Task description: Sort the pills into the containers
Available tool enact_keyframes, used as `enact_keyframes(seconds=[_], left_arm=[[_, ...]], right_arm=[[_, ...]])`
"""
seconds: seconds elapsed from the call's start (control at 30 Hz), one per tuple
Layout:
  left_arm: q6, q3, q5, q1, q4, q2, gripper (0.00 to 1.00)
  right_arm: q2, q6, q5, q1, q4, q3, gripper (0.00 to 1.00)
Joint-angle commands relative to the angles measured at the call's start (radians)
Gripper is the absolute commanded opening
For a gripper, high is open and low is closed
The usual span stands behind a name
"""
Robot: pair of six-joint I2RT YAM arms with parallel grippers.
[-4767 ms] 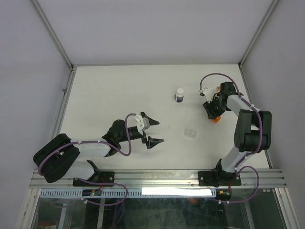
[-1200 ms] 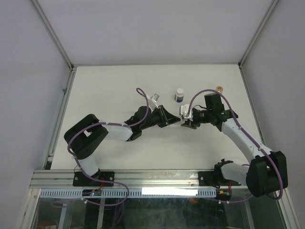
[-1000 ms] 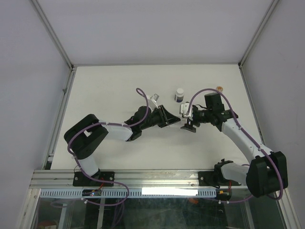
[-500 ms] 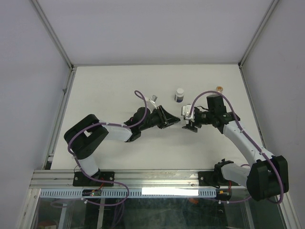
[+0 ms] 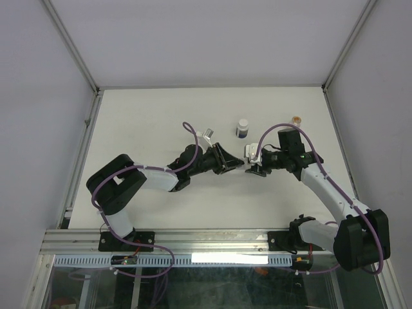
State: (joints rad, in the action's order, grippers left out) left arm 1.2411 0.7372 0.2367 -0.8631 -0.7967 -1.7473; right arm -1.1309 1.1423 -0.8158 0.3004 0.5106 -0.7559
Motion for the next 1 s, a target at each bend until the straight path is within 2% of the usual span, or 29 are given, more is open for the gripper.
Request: enact_keyframes(seconds=[0.0, 0.37, 0.43, 0.47, 0.53, 0.63, 0.8, 0.97], left_arm=[[-0.054, 0.002, 0.031, 0.003, -0.075, 0.009, 0.0], [-0.192, 0.005, 0.091, 0.021, 0.009, 0.02, 0.0], [-0.199, 0.007, 0.101, 0.025, 0.009, 0.02, 0.0], [-0.2, 0.007, 0.109, 0.027, 0.008, 0.019, 0.0], [-0.201, 0.007, 0.126, 0.031, 0.003, 0.017, 0.0], [-0.2, 0.005, 0.141, 0.036, 0.001, 0.018, 0.0], [-0.209, 0.008, 0.158, 0.04, 0.004, 0.017, 0.0], [-0.217, 0.017, 0.172, 0.04, 0.014, 0.021, 0.0]], right_arm=[[-0.004, -0.006, -0.084, 0.001, 0.025, -0.047, 0.25], [-0.082, -0.051, -0.192, -0.053, 0.164, -0.141, 0.18], [-0.098, -0.089, -0.176, -0.053, 0.156, -0.154, 0.24], [-0.108, -0.112, -0.164, -0.055, 0.156, -0.164, 0.3], [-0.117, -0.143, -0.153, -0.061, 0.155, -0.179, 0.5], [-0.088, -0.19, -0.146, -0.075, 0.125, -0.176, 0.67], [-0.063, -0.237, -0.114, -0.104, 0.085, -0.174, 0.68], [-0.044, -0.327, -0.026, -0.11, -0.018, -0.145, 0.65]])
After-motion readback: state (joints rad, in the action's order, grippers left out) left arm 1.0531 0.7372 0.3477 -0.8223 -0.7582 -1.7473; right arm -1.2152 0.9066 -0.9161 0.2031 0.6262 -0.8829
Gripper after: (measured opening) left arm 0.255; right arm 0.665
